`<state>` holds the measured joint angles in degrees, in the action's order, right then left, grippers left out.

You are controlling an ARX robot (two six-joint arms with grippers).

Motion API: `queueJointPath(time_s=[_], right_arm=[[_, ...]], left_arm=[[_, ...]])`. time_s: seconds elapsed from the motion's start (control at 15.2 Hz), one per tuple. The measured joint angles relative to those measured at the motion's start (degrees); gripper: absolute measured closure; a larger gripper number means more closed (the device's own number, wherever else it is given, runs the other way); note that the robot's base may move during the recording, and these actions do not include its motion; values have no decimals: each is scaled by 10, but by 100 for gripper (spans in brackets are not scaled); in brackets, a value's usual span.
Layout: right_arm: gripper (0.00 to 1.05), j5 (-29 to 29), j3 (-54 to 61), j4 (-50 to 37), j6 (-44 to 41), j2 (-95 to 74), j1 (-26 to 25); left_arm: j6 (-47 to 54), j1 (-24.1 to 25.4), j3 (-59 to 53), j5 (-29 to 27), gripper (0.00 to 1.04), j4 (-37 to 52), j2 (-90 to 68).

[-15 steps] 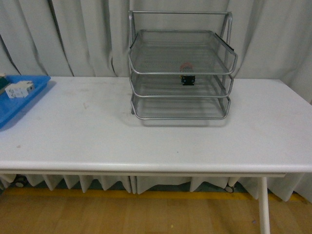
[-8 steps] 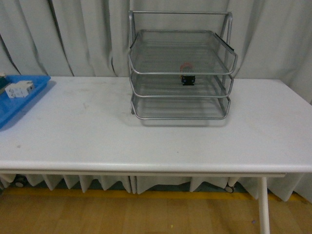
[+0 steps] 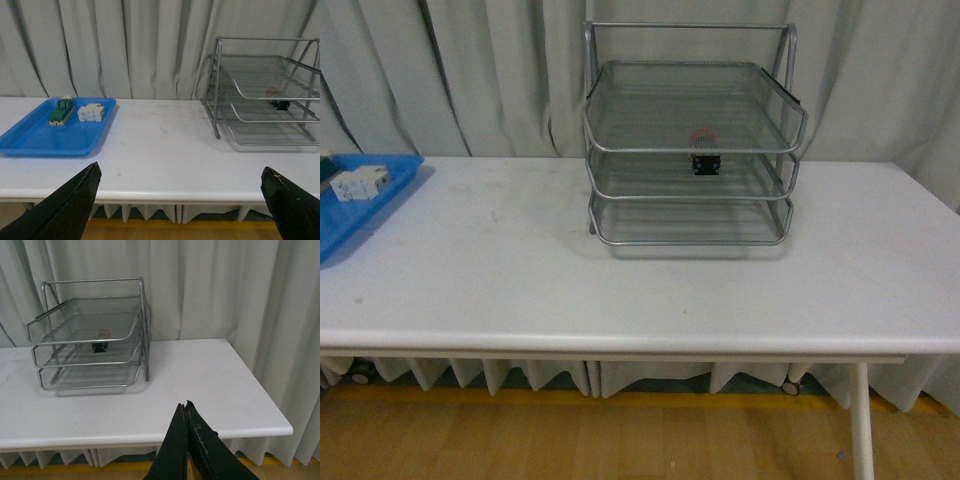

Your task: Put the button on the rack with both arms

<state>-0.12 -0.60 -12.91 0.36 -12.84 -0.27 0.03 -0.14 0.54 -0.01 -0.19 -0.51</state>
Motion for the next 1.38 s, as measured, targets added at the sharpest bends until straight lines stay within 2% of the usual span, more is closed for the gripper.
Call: queueJointPath(time_s=[0.2, 0.26, 0.33, 0.66, 1.18, 1.25, 1.38], right_arm=[[103, 0, 0, 30, 0, 30, 0], [103, -1, 0, 104, 0, 75, 0], [103, 1, 0, 124, 0, 127, 0], [103, 1, 0, 131, -1, 126, 0], [4, 1, 0, 131, 0, 126, 0], [7, 1, 0, 131, -1, 126, 0], [6, 1, 0, 131, -1, 126, 0]], left_arm=[[0, 0, 0, 0, 7, 0, 0], [0, 0, 0, 0, 7, 0, 0], [0, 0, 0, 0, 7, 0, 0], [0, 0, 0, 0, 7, 0, 0], [0, 0, 0, 0, 7, 0, 0], [0, 0, 0, 0, 7, 0, 0], [0, 0, 0, 0, 7, 0, 0]])
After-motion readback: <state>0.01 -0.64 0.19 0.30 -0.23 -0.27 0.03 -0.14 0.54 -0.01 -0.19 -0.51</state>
